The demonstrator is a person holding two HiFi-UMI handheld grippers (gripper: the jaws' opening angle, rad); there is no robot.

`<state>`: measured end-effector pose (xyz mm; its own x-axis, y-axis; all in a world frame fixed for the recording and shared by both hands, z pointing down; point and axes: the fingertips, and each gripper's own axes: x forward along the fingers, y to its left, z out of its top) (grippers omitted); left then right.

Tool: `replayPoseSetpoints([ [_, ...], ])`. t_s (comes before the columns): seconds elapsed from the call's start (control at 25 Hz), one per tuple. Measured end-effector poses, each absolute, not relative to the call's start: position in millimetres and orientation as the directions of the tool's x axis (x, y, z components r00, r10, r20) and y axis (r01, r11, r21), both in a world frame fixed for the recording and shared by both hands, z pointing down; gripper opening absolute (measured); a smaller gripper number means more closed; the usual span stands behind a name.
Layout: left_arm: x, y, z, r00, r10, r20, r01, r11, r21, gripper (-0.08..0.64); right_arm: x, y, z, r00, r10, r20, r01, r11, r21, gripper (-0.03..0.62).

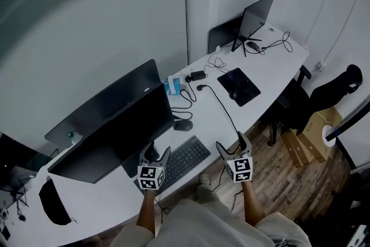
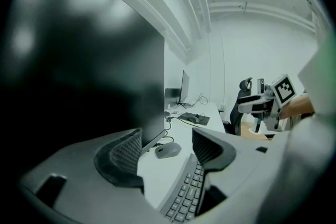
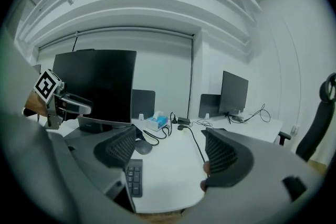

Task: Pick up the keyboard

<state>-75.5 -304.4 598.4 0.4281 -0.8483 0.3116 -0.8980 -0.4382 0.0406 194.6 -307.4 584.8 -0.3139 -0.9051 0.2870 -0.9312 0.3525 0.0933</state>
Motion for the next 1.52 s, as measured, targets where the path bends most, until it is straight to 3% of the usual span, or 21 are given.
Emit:
replayPoseSetpoints([
  [0.6, -137, -307, 608, 0.129, -0.923, 0.362, -0.992, -0.121, 0.043, 0.293, 117, -404, 595, -0.597, -0.738, 0.315, -0.762, 0.644, 0.068, 0.411],
  [1.08, -210, -247, 618, -0.147, -0.906, 0.398, -0.984, 0.176, 0.039, 0.293, 34, -419, 622, -0.753, -0.557, 0.349, -0.580, 0.814, 0.048, 0.411],
  [1.52, -249, -199, 657, -0.165, -0.867, 0.470, -0.956, 0.257, 0.139, 0.295, 3, -392, 650, -0.754, -0.499, 0.426, -0.542, 0.840, 0.025, 0.411],
])
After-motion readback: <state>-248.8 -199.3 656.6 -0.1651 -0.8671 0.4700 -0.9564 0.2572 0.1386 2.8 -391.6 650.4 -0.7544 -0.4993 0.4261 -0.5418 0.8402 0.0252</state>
